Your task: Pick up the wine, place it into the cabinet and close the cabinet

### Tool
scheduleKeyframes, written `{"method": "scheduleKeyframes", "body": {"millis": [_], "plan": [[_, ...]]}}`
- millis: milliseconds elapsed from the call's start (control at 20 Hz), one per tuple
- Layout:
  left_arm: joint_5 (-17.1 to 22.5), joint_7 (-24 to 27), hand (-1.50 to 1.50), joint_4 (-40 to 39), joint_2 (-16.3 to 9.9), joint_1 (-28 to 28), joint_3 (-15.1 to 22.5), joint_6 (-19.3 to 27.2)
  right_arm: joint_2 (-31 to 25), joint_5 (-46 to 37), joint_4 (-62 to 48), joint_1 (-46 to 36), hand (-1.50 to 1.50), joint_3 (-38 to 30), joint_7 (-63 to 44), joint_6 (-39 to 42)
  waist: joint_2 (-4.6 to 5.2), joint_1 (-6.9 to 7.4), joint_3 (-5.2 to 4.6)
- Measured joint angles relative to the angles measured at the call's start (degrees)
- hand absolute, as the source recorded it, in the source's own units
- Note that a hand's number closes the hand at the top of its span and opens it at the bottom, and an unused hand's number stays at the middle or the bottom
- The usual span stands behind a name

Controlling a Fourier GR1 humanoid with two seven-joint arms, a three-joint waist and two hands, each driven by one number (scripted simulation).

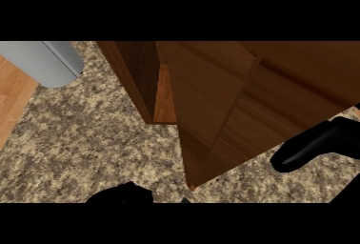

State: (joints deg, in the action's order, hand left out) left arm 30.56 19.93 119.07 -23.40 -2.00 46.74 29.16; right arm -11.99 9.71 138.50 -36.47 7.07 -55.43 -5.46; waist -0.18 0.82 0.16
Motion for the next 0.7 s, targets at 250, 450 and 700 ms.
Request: {"method": "scheduleKeyframes", "body": {"millis": [250,450,700], "plan": [[4.9,2.8,1.50,2.1,-6.8,-5.1,-5.9,-7.0,4.8,0.9,-0.4,-1.1,1.50,6.8,-1.3,-0.7,-0.05,0.23,0.02],[9.6,5.6,1.50,5.5,-12.1,-10.7,-12.1,-12.8,8.4,0.9,-0.8,-2.4,1.50,12.4,-2.5,-1.8,-0.20,0.45,-0.19],[16.9,8.4,1.50,5.7,-18.8,-16.9,-23.0,-21.8,10.8,-0.2,-5.3,-6.9,1.50,19.1,-2.3,-3.5,-0.25,1.00,-0.35]]}}
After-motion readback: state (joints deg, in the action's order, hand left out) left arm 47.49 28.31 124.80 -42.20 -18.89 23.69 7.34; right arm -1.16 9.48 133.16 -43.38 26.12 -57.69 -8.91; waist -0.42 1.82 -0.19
